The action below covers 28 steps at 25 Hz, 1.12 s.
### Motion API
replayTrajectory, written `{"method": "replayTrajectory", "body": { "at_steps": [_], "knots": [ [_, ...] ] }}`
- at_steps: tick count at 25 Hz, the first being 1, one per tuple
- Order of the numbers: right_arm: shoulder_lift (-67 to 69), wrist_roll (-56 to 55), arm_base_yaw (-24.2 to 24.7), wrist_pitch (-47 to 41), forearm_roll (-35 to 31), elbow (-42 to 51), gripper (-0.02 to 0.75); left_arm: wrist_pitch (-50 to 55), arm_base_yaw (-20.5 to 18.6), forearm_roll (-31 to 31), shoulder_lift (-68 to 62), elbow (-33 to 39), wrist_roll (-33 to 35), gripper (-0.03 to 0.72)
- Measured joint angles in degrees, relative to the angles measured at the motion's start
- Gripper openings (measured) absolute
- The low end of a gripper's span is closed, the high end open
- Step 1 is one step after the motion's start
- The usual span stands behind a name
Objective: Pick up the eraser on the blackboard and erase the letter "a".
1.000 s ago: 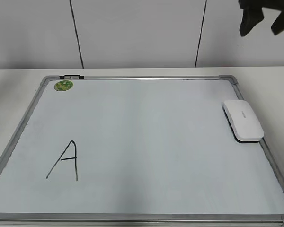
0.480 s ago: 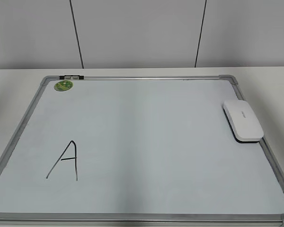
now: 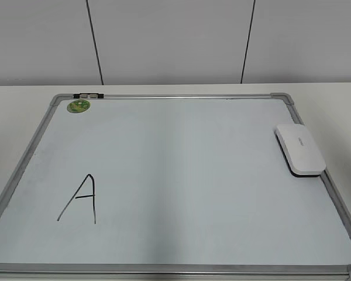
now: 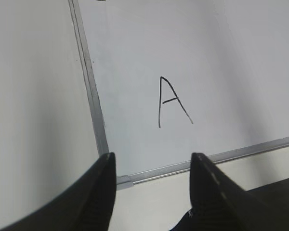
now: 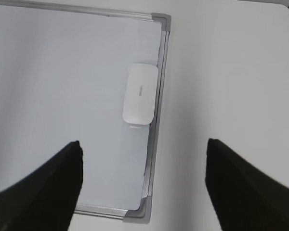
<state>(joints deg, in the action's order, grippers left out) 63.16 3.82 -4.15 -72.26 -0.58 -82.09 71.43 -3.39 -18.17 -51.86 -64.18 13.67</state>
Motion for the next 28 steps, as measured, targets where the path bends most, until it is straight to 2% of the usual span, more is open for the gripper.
{"method": "replayTrajectory", "body": {
  "at_steps": [11,17,23,28],
  "knots": [
    [-23.7,0.2,0.0,0.6,-0.2,17.7,0.589,-1.7,0.9,0.5,19.0,17.2,-3.6,0.369],
    [-34.7,-0.1,0.0,2.5,-0.9,28.3,0.588,-2.0,3.4,5.7,26.8,25.2,-3.6,0.369],
    [-40.6,-0.4,0.0,3.6,-0.9,38.9,0.588,-5.6,3.4,6.7,31.3,32.9,-3.7,0.369],
    [-41.9,-0.5,0.0,6.2,0.6,46.4,0.588,-7.4,3.4,9.3,32.1,34.2,-3.7,0.369]
  ]
}}
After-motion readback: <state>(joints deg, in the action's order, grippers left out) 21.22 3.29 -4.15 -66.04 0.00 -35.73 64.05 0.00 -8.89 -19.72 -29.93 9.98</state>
